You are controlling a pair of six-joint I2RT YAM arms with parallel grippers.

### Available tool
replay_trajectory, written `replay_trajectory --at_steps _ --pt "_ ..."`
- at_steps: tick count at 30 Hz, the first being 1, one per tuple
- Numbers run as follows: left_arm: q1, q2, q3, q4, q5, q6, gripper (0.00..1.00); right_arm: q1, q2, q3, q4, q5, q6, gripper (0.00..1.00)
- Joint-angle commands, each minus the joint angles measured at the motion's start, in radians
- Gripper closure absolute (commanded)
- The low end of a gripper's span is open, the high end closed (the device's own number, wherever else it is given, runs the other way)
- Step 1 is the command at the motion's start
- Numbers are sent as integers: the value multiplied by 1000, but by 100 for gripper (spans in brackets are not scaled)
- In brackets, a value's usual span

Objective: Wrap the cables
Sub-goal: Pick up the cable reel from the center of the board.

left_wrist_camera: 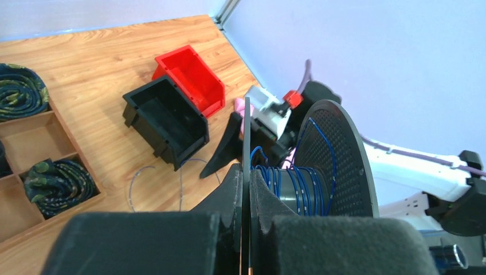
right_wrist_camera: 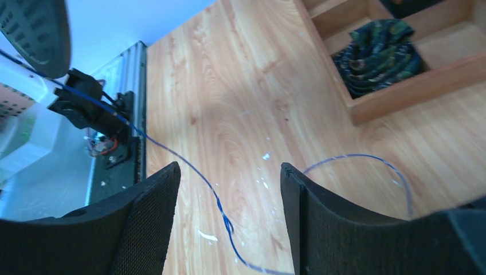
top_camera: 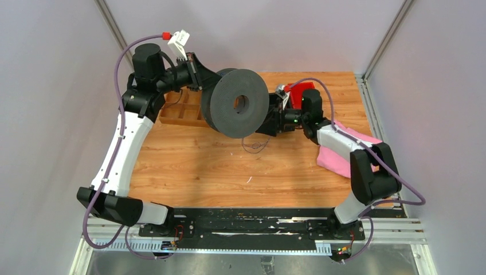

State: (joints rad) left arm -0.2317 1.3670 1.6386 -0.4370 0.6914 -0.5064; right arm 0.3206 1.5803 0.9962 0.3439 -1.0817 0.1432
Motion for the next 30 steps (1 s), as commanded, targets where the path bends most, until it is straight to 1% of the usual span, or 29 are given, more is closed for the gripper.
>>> replay_trajectory --at_steps 1,7,16,22,26,30 --pt "10 -39 -3 121 22 -106 100 54 58 -45 378 -65 236 35" --pt "26 -40 -28 174 34 -182 99 107 172 -62 555 -95 376 35" --pt "66 -44 -32 192 25 -205 100 149 208 -86 542 -108 356 35" --pt "74 -49 -36 177 12 -185 100 102 154 -69 407 -46 268 36" --pt "74 -54 -42 169 3 -174 100 55 91 -21 209 -23 106 36" --pt "74 -55 -41 174 -2 -181 100 45 48 10 30 -41 -47 35"
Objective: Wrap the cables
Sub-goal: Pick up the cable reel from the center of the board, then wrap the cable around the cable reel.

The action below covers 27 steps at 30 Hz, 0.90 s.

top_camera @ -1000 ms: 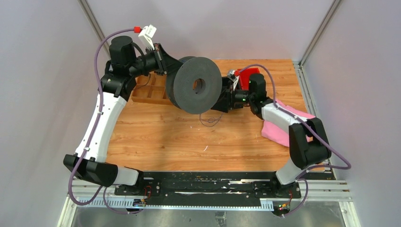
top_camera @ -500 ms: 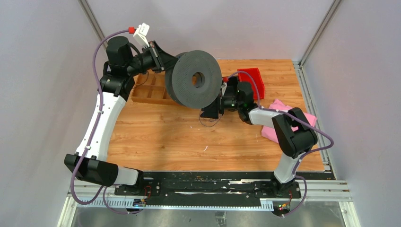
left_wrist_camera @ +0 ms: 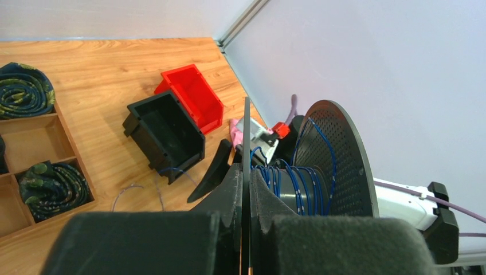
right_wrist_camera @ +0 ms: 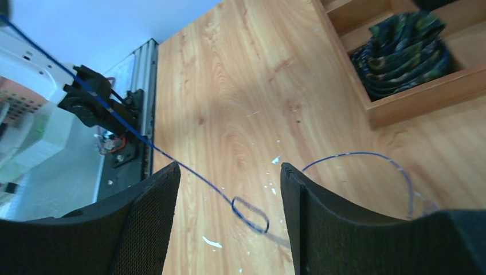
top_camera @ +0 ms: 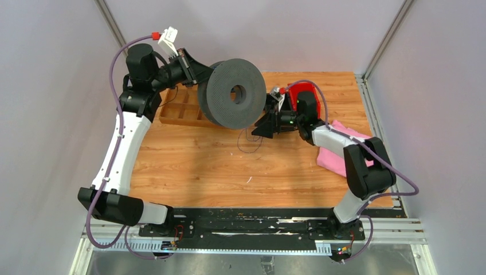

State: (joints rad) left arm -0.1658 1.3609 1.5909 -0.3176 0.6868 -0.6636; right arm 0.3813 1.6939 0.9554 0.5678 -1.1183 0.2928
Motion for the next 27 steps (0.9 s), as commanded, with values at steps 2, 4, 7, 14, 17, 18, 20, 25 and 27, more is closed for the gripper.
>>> replay_trajectory --at_steps 2,4,7,14,17,18,20,25,27 --pt "8 -48 7 60 4 -31 100 -10 -80 53 -244 -13 -248 35" --pt "7 -48 6 65 2 -38 100 -4 -86 57 -276 -21 -281 35" --pt "7 -46 1 83 8 -58 100 17 -83 70 -372 -14 -382 35" --pt "9 -49 -11 105 17 -88 100 57 -52 125 -520 5 -599 35" --pt "9 -49 -15 115 24 -101 100 78 -45 127 -552 9 -644 35" --pt "11 -50 -17 119 25 -106 100 85 -42 125 -554 13 -651 35" --pt "16 -52 -23 130 24 -117 100 93 -40 123 -553 9 -651 35" --pt "38 -60 -63 183 24 -187 100 109 -50 81 -433 4 -555 38" --pt "46 -59 -75 200 25 -214 100 114 -62 59 -356 18 -489 39"
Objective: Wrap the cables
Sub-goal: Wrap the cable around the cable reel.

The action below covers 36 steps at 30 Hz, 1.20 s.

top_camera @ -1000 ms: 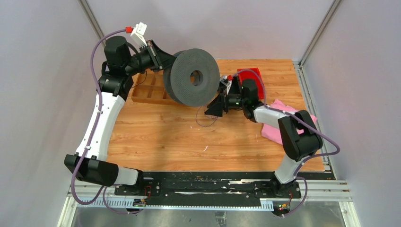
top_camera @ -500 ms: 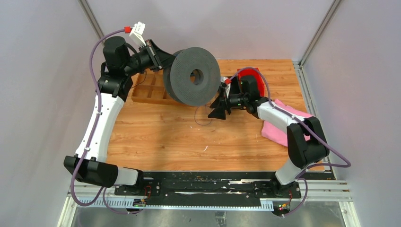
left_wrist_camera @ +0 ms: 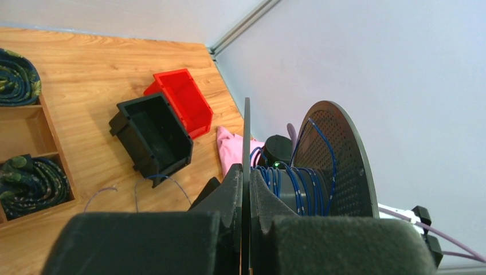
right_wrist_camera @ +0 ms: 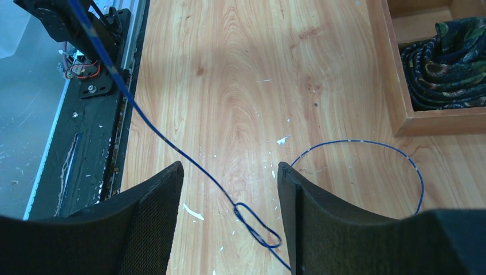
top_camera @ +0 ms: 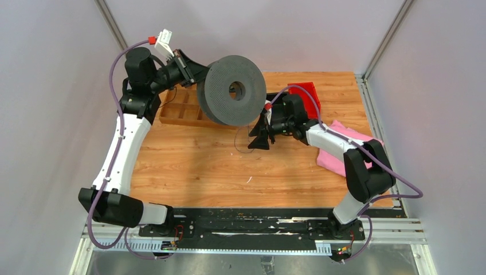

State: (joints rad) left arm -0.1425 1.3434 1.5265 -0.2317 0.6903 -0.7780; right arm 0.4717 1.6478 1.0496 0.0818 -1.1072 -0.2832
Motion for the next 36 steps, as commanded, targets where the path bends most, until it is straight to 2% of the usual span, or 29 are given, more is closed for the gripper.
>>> replay_trajectory --at_steps 1,4,8,9,14,15,19,28,36 --pt "25 -40 -16 120 24 -110 100 24 -22 -48 175 18 114 40" --pt "31 -36 -29 132 31 -134 100 24 -33 -58 223 42 133 41" --pt "42 -40 -41 145 19 -153 100 25 -15 -35 182 -2 130 52" --pt "48 -40 -43 147 15 -161 100 25 -11 -39 183 -11 137 57" --pt "76 -43 -39 91 -88 -145 100 27 -35 -81 200 -18 198 95" --pt "76 -43 -31 64 -123 -125 99 28 -50 -98 218 -11 224 99" --pt "77 -26 3 -14 -260 -45 100 61 -115 -142 244 33 294 99" --pt "67 -31 -38 -57 -518 153 100 189 -187 -91 108 69 315 99" --pt "-55 -70 -104 -44 -749 345 100 276 -125 81 -23 119 373 99"
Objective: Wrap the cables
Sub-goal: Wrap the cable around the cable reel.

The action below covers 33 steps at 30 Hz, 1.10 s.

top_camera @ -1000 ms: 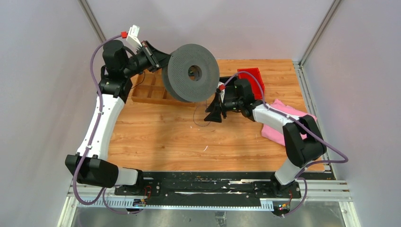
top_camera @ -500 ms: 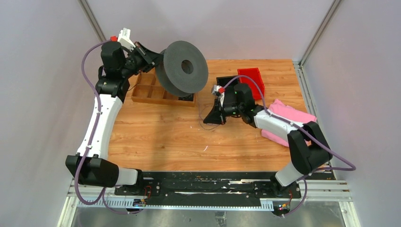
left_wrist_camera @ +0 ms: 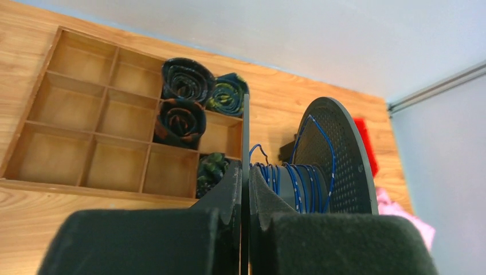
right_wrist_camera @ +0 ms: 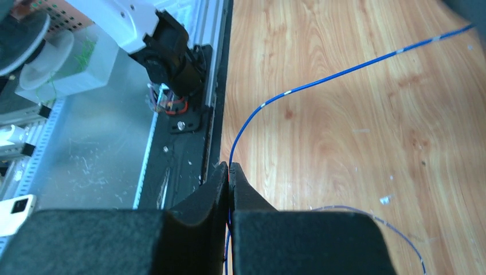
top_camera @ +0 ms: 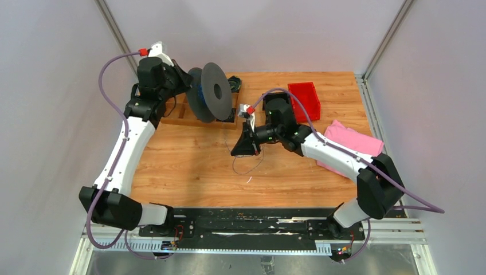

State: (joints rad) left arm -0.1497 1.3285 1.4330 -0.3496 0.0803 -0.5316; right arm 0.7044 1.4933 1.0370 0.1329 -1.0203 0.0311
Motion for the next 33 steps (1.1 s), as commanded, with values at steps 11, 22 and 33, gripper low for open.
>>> replay_trajectory --at_steps 11,22,33 --pt "-189 -83 -104 155 -320 300 100 81 156 352 -207 114 161 99" --pt "-321 -111 -176 216 -387 536 100 36 162 555 -381 194 114 99" --pt "-409 -121 -204 196 -337 712 100 -108 194 724 -482 251 64 99"
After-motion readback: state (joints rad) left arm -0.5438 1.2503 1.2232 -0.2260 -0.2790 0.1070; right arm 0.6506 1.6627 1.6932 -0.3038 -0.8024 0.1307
